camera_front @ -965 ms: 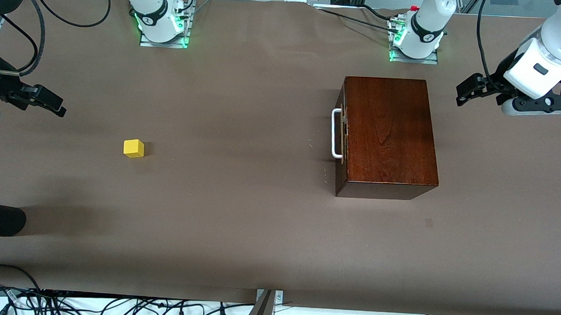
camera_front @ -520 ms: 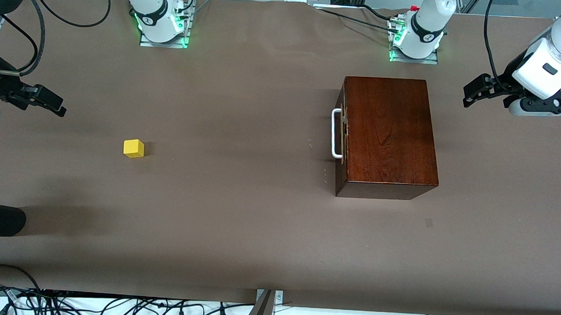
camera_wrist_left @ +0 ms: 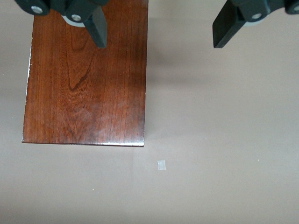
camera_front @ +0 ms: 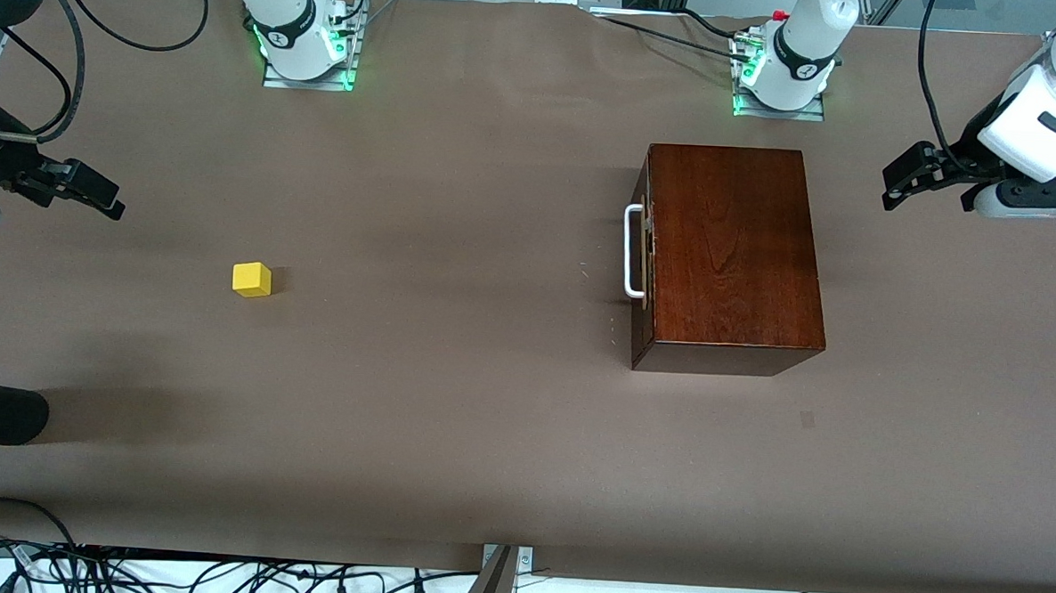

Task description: Open drawer, take yellow block, close drawer

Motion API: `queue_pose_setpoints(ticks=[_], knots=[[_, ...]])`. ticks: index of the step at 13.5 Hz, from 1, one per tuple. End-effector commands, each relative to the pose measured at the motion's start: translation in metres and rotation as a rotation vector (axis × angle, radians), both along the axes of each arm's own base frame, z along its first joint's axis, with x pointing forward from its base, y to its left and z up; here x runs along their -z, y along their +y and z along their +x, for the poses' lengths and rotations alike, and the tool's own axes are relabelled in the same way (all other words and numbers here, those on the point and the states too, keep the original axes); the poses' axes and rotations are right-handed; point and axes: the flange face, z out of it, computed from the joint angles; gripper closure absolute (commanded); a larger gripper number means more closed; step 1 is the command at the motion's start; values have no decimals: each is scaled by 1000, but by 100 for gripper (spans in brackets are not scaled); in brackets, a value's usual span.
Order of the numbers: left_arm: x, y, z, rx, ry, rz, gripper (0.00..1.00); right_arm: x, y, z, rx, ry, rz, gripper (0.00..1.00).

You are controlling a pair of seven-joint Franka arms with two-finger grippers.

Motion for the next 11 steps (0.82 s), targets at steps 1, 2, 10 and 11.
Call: queue_pose_setpoints(ticks=[1,2,10,11], knots=[[-4,4,10,5,-11,22,0,-7,-2,-2,-4,5,-6,0],[-5,4,12,2,-14,18,0,-6,-2,-2,-4,5,-6,0],[1,-12,28,25,-21,14,0,-9,2,-1,-3,-1,-3,0],[1,-11,28,26,-19,15,0,-10,0,-1,-7,-3,-5,0]])
